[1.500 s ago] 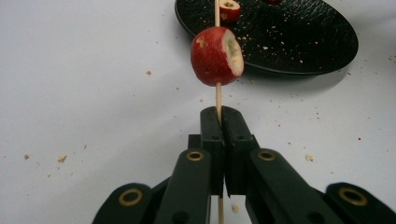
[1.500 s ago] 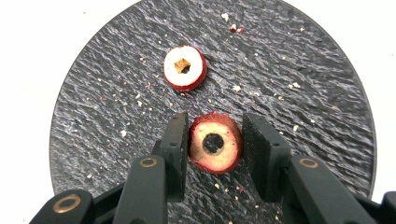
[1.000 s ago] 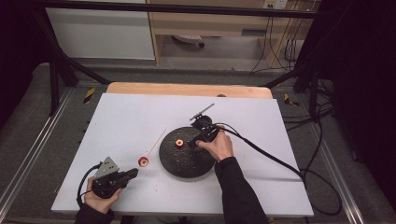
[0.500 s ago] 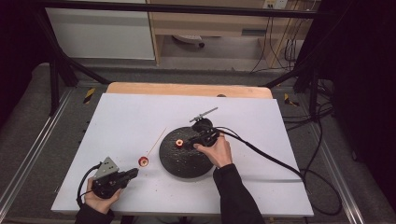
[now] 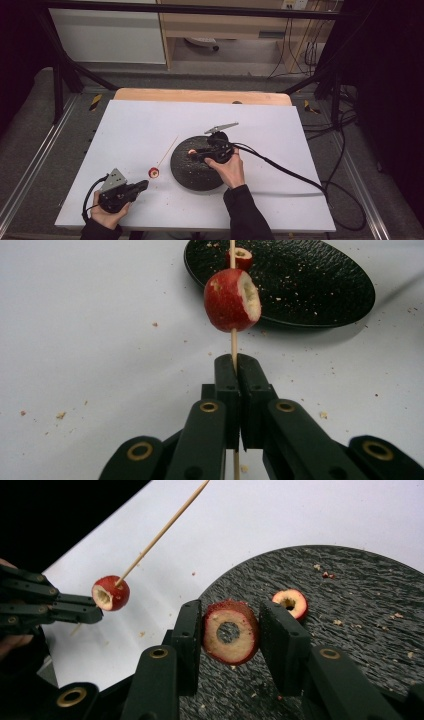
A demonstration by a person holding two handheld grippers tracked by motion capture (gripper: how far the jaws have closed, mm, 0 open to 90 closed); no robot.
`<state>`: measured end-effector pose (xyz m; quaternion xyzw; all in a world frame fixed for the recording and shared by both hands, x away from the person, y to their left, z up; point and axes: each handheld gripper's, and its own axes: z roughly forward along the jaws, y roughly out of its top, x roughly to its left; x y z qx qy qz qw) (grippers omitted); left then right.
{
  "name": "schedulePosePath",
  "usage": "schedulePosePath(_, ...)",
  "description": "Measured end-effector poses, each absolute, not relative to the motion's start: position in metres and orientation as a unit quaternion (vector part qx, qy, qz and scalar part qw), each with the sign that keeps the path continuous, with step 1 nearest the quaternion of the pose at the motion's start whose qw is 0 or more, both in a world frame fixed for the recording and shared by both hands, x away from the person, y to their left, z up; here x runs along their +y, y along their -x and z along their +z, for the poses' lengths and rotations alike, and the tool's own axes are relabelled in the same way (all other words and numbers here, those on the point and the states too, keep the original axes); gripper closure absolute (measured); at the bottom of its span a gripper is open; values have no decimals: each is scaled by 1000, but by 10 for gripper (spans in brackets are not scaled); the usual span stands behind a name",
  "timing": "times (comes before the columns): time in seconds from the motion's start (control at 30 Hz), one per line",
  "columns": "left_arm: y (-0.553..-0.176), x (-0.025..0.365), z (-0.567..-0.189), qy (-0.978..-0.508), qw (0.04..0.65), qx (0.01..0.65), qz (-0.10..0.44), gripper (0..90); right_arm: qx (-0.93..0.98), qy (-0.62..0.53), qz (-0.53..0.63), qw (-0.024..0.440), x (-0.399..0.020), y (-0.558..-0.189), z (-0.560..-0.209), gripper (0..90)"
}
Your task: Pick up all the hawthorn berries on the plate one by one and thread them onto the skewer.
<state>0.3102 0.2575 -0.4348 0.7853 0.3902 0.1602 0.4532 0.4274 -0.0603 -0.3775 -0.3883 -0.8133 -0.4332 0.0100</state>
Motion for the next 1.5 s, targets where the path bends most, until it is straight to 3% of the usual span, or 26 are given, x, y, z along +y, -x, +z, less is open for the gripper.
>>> schedulePosePath(1.0, -307, 251, -434, -777, 467, 392, 157, 880, -671, 448, -591, 10, -65, -401, -411, 631)
schedulePosePath(1.5, -304, 246, -433, -772, 476, 392, 155, 880, -615, 465, -637, 0, -65, -403, -408, 631)
